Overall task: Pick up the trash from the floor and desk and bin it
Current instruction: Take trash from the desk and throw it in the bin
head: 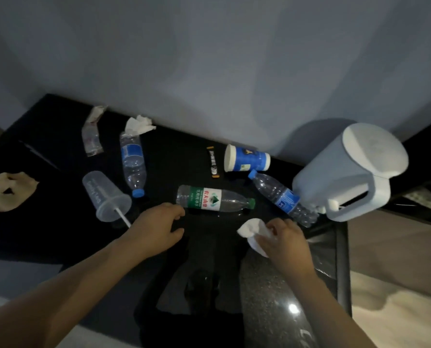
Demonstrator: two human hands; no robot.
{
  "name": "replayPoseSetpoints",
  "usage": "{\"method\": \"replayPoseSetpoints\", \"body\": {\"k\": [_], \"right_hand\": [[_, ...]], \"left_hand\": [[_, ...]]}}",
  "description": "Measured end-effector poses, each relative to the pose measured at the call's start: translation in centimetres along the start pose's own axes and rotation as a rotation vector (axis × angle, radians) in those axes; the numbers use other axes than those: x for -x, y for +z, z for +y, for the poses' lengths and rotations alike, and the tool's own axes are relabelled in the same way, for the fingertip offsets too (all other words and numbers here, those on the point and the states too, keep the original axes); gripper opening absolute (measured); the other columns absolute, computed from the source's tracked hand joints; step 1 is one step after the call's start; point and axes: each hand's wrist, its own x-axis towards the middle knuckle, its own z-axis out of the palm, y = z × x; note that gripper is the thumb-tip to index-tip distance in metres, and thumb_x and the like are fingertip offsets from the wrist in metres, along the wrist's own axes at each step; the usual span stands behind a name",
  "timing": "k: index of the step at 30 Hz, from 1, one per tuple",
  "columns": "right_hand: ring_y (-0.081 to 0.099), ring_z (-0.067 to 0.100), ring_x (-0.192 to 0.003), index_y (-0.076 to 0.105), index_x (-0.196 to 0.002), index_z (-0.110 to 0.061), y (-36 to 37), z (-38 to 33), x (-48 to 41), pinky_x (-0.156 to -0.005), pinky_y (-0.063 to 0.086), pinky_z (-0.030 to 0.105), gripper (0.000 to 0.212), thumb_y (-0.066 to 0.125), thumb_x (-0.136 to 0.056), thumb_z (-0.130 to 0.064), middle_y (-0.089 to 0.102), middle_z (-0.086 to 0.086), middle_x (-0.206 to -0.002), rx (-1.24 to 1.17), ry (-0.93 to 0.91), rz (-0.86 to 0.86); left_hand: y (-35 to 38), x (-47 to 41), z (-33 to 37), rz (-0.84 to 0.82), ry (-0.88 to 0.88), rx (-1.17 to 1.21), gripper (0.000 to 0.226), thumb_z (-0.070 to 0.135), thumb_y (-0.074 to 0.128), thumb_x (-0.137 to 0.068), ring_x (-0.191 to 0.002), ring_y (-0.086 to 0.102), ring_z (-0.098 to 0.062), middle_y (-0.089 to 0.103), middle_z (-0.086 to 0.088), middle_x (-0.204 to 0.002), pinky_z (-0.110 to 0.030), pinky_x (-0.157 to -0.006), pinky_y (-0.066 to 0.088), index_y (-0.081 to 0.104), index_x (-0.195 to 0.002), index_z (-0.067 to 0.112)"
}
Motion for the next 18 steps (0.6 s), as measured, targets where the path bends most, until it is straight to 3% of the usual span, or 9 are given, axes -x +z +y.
{"method": "replayPoseSetpoints", "body": {"k": [1,4,6,8,10,14,18], "right_hand": [[0.060,0.028,-0.076,0.068,-0.093,-0.011,-0.4,1.4,0.1,-0.063,0.049,0.030,0.032,0.084,-0.068,-0.025,0.062,0.008,-0.087,-0.013,0.059,0.007],[0.052,0.027,-0.109,0.059,-0.117,-0.015,0.5,4.5,0.1,-0.085,0.044,0.031,0.039,0.064,-0.086,-0.038,0.056,0.007,-0.117,-0.045,0.292,-0.059],[0.037,0.030,-0.131,0.044,-0.137,-0.015,1.9,6.0,0.1,-0.106,0.038,0.039,0.060,0.061,-0.087,-0.043,0.042,0.010,-0.141,0.001,0.319,-0.152],[0.012,0.032,-0.146,0.020,-0.152,-0.020,2.6,6.2,0.1,-0.117,0.021,0.044,0.079,0.055,-0.089,-0.052,0.019,0.010,-0.158,-0.046,0.293,-0.261],[-0.002,0.032,-0.148,0.010,-0.154,-0.027,3.3,6.6,0.2,-0.119,0.013,0.046,0.082,0.052,-0.090,-0.056,0.005,0.006,-0.161,-0.090,0.247,-0.295],[-0.008,0.031,-0.148,0.018,-0.152,-0.034,4.2,7.0,0.8,-0.120,0.009,0.051,0.067,0.047,-0.094,-0.052,0.004,0.003,-0.162,-0.059,0.100,-0.290],[0.008,0.028,-0.146,0.024,-0.149,-0.032,5.5,7.8,0.8,-0.119,0.015,0.049,0.070,0.053,-0.090,-0.053,0.022,0.001,-0.156,-0.055,0.118,-0.403]], "left_hand": [[0.2,-0.9,0.6,0.005,0.010,-0.017,0.041,0.033,0.062,-0.087,-0.105,0.052,-0.005,0.053,0.006,-0.122,-0.023,-0.092,0.047,0.051,-0.126,0.026],[1.5,-3.8,2.2,0.026,0.044,-0.085,0.048,0.033,0.062,-0.086,-0.116,0.048,-0.012,0.049,0.000,-0.131,-0.027,-0.098,0.044,0.048,-0.131,0.022],[2.5,-5.6,2.9,0.023,0.053,-0.121,0.052,0.032,0.063,-0.086,-0.122,0.044,-0.017,0.046,-0.003,-0.134,-0.030,-0.102,0.042,0.046,-0.133,0.018],[3.6,-7.2,3.5,0.005,0.047,-0.153,0.057,0.031,0.064,-0.084,-0.124,0.041,-0.019,0.042,-0.004,-0.136,-0.033,-0.104,0.041,0.042,-0.136,0.017],[4.4,-8.6,3.9,-0.006,0.037,-0.188,0.060,0.030,0.065,-0.084,-0.124,0.040,-0.021,0.039,-0.005,-0.137,-0.034,-0.104,0.040,0.040,-0.136,0.016],[5.6,-11.0,4.1,-0.016,0.020,-0.294,0.072,0.032,0.068,-0.080,-0.130,0.035,-0.024,0.031,-0.006,-0.143,-0.036,-0.110,0.033,0.032,-0.141,0.017],[6.6,-13.1,3.4,-0.050,-0.042,-0.376,0.081,0.037,0.069,-0.077,-0.128,0.037,-0.025,0.035,-0.006,-0.140,-0.043,-0.109,0.033,0.027,-0.143,0.019]]}}
